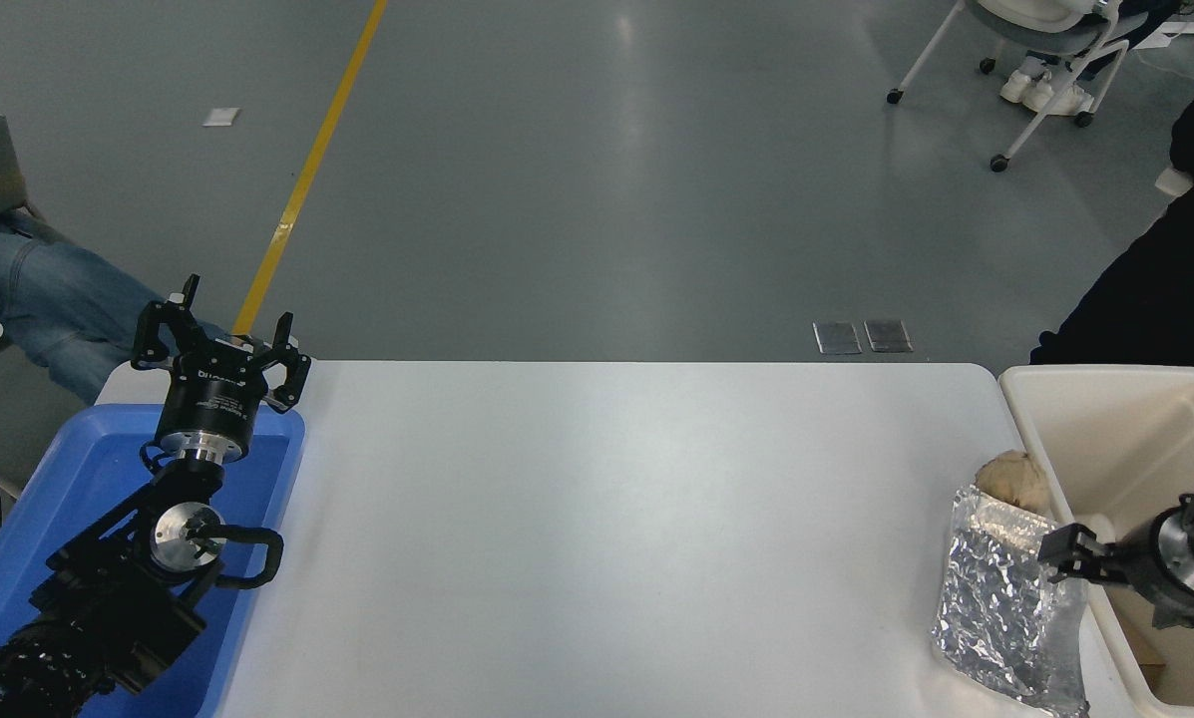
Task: Pick up foil plate and place in dustbin
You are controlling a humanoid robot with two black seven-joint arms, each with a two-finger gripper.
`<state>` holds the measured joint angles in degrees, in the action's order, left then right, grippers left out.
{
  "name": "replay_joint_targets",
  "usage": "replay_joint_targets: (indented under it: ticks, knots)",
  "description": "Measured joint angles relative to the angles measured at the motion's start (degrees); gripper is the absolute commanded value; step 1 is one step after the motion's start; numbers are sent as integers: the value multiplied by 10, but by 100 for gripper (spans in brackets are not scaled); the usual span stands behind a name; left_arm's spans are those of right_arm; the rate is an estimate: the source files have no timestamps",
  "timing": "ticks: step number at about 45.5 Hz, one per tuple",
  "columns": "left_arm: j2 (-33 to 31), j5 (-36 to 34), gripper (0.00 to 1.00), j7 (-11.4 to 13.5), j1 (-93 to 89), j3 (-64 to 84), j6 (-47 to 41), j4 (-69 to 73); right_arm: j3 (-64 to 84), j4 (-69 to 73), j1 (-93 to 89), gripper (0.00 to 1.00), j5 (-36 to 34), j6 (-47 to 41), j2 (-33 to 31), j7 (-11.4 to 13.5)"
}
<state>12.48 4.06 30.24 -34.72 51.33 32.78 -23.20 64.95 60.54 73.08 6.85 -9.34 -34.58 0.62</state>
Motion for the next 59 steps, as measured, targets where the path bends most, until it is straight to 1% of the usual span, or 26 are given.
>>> replay_joint_targets:
  ticks: [13, 17, 21, 24, 26, 27, 30, 31, 38, 59]
  knots:
    - [0, 0, 99, 0, 0, 0, 0, 0, -60, -27, -70, 96, 39, 42, -9, -2]
    - [0, 0, 99, 0, 0, 0, 0, 0, -72, -34, -92, 92, 57, 61, -9, -3]
    - [0, 0, 99, 0, 0, 0, 0, 0, -80, -41, -107, 84, 66, 72, -9, -3]
    - [0, 0, 99, 0, 0, 0, 0, 0, -84, -46, -117, 80, 72, 81, -7, -4]
    - [0, 0, 99, 0, 0, 0, 0, 0, -87, -49, -123, 72, 75, 87, -7, -4]
    - [0, 0, 99, 0, 0, 0, 0, 0, -87, -50, -124, 64, 76, 89, -7, -4]
    - [0, 0, 99, 0, 0, 0, 0, 0, -90, -52, -129, 36, 79, 95, -6, -5]
    - [0, 0, 99, 0, 0, 0, 0, 0, -91, -53, -131, 29, 80, 98, -6, -5]
    - [0, 0, 99, 0, 0, 0, 0, 0, -105, -55, -138, 0, 85, 108, -5, -7]
    - [0, 0, 99, 0, 0, 0, 0, 0, -118, -44, -137, 0, 124, 114, 9, -13]
